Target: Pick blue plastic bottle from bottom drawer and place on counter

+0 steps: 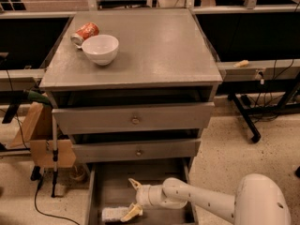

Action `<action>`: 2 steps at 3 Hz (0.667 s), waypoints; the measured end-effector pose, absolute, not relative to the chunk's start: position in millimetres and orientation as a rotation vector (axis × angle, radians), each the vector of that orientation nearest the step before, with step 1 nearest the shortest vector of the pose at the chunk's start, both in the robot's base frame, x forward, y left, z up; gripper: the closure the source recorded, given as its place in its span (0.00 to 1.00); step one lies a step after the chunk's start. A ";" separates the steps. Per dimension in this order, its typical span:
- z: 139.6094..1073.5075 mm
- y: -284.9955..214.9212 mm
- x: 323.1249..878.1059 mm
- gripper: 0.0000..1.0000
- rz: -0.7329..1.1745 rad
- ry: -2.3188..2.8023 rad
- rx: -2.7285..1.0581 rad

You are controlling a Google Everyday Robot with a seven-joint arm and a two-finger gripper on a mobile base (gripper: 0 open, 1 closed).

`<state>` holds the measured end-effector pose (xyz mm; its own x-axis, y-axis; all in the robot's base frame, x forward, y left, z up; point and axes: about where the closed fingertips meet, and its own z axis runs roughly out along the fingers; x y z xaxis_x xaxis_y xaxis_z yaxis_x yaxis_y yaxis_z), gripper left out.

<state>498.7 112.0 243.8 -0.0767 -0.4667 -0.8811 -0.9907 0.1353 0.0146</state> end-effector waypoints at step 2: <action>232.0 115.2 499.4 0.00 0.886 1.646 -1.429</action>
Offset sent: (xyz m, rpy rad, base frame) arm 0.0049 0.0038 -0.0303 0.0240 0.0006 0.0083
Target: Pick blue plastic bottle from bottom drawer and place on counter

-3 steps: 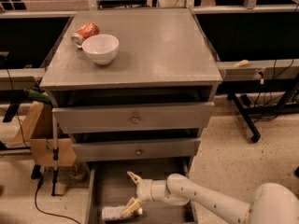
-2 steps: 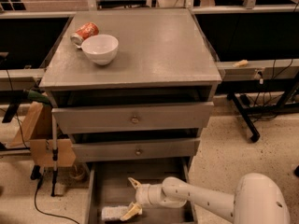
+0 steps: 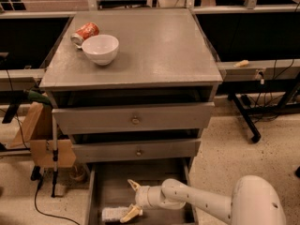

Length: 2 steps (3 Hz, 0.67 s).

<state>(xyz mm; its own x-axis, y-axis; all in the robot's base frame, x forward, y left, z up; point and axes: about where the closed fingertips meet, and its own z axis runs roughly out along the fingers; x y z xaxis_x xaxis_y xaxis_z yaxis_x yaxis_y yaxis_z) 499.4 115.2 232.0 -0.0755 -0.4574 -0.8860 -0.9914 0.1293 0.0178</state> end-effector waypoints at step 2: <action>179.7 120.5 507.3 0.00 0.918 1.660 -1.353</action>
Offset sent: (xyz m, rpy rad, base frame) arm 0.0215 0.0025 -0.0837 0.0334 0.0264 -0.1023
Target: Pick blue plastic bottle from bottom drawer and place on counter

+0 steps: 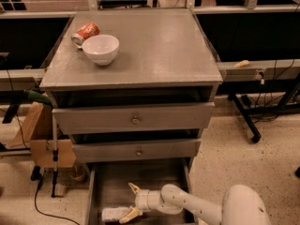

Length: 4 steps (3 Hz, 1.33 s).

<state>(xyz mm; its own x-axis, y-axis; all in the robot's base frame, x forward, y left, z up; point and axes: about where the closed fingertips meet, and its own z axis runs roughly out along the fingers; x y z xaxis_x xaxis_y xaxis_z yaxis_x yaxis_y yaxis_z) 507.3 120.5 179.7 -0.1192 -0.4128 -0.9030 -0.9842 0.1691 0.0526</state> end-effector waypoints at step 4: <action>165.5 109.9 511.3 0.00 0.638 1.779 -1.455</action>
Offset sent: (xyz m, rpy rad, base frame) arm 0.0116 -0.0152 -0.0035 -0.2424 -0.1145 -0.1185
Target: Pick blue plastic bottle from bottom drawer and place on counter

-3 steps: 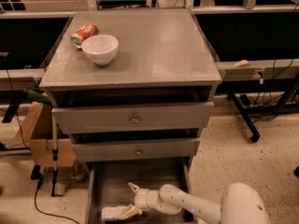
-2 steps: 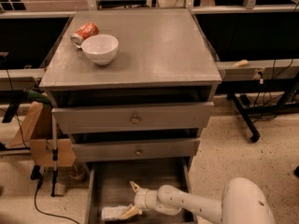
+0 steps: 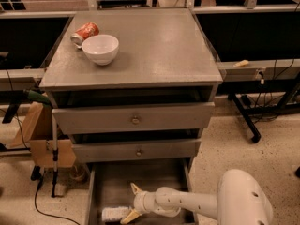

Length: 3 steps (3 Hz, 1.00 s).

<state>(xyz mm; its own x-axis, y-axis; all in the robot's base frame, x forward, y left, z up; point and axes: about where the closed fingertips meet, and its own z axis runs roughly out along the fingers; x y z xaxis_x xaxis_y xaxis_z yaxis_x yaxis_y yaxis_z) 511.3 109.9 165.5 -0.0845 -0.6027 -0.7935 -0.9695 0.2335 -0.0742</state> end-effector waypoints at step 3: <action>129.5 133.5 512.6 0.18 0.675 1.797 -1.489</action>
Offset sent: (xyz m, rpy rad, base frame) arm 0.0055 0.0300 -0.0431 -0.0166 0.0364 0.0364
